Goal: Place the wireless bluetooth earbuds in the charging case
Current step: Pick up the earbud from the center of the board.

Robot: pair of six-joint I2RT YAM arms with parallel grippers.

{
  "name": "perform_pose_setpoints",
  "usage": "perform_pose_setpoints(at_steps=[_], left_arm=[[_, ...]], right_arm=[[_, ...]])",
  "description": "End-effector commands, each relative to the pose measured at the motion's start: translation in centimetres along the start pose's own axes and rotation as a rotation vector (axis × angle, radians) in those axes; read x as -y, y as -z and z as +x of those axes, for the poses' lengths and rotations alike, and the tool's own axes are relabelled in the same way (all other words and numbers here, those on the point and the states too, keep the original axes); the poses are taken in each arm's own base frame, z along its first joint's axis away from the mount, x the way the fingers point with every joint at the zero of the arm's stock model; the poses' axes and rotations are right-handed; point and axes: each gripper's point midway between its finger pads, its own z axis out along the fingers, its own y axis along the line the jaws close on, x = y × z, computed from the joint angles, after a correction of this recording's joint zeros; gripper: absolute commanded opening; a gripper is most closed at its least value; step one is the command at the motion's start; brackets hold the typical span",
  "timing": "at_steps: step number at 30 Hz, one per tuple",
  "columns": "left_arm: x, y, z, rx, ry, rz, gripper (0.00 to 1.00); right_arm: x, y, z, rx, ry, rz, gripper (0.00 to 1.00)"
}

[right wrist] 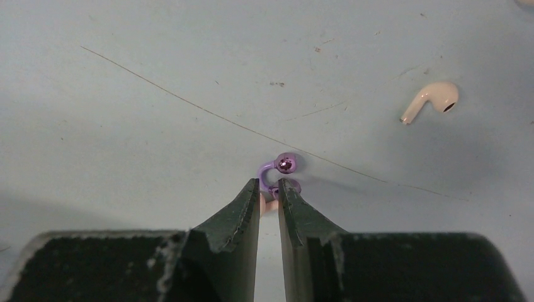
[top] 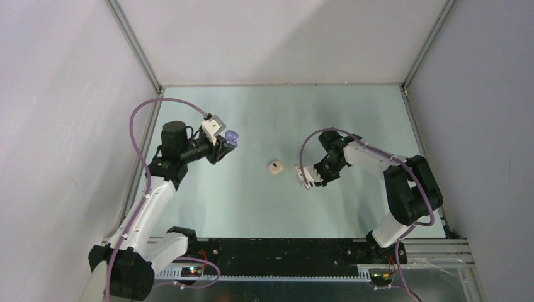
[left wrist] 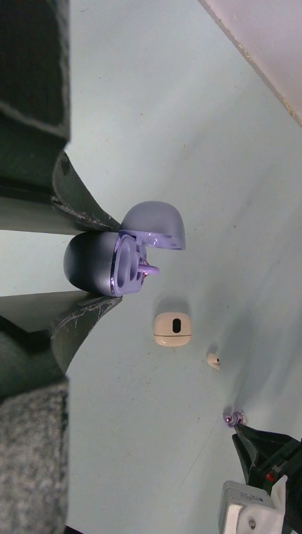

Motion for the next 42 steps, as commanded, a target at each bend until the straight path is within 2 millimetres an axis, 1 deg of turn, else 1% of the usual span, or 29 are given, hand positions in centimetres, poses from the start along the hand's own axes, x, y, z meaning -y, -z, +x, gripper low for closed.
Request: perform_pose_setpoints(at_steps=[1, 7, 11, 15, 18, 20, 23, 28, 30, 31, 34, 35, 36, 37, 38, 39, 40, 41, 42], left_arm=[[-0.8, 0.8, -2.4, 0.056, -0.063, -0.034, 0.0], [-0.9, 0.7, -2.5, 0.057, -0.061, -0.033, 0.0], [-0.9, 0.7, -2.5, 0.059, -0.061, -0.033, 0.0], [-0.9, 0.8, -2.5, 0.058, -0.06, -0.033, 0.0], [-0.9, 0.8, -2.6, 0.061, -0.062, -0.034, 0.0], [-0.9, 0.8, -2.7, 0.063, -0.063, -0.035, 0.0], [-0.9, 0.7, -2.6, 0.065, -0.059, -0.033, 0.0], [-0.9, 0.7, -2.7, 0.069, -0.058, -0.036, 0.0], [-0.8, 0.8, -2.6, 0.068, -0.059, -0.037, 0.0], [-0.8, 0.8, -2.5, 0.066, -0.058, -0.037, 0.0], [-0.8, 0.8, -2.4, 0.064, -0.057, -0.036, 0.0], [-0.8, 0.8, -2.5, 0.066, -0.059, -0.036, 0.0], [-0.8, 0.8, -2.5, 0.067, -0.06, -0.035, 0.0], [-0.8, 0.8, -2.6, 0.069, -0.063, -0.036, 0.0], [-0.9, 0.7, -2.6, 0.068, -0.063, -0.034, 0.0], [-0.9, 0.7, -2.7, 0.07, -0.065, -0.034, 0.0], [-0.9, 0.6, -2.7, 0.072, -0.069, -0.031, 0.0], [-0.9, 0.6, -2.7, 0.071, -0.07, -0.029, 0.0], [-0.9, 0.6, -2.7, 0.073, -0.072, -0.026, 0.0]], right_arm=[[-0.1, -0.4, 0.5, -0.022, 0.022, -0.018, 0.22], [-0.5, -1.0, 1.2, -0.046, 0.002, -0.044, 0.27], [-0.3, -1.3, 1.5, -0.061, -0.017, -0.036, 0.31], [1.0, -1.3, 1.5, -0.067, -0.048, 0.019, 0.31], [2.9, -0.9, 1.4, -0.075, -0.085, 0.105, 0.25], [4.0, -0.5, 1.3, -0.074, -0.095, 0.156, 0.24], [4.6, -0.5, 1.3, -0.079, -0.09, 0.177, 0.25], [4.6, -0.7, 1.4, -0.096, -0.083, 0.174, 0.25], [5.3, -0.6, 1.5, -0.106, -0.09, 0.203, 0.24], [6.1, -0.4, 1.5, -0.107, -0.095, 0.238, 0.21], [7.7, 0.2, 1.7, -0.123, -0.097, 0.308, 0.15], [8.1, 0.6, 1.6, -0.12, -0.101, 0.321, 0.1], [7.9, 0.7, 1.5, -0.116, -0.111, 0.312, 0.06], [8.5, 1.3, 1.2, -0.1, -0.131, 0.327, 0.04], [8.1, 1.5, 1.0, -0.092, -0.154, 0.309, 0.01], [8.9, 2.3, 0.5, -0.066, -0.202, 0.328, 0.0], [8.2, 2.5, 0.1, -0.045, -0.289, 0.302, 0.0], [9.5, 3.7, -0.5, -0.007, -0.327, 0.323, 0.0], [9.7, 4.4, -1.1, 0.023, -0.44, 0.305, 0.0]])
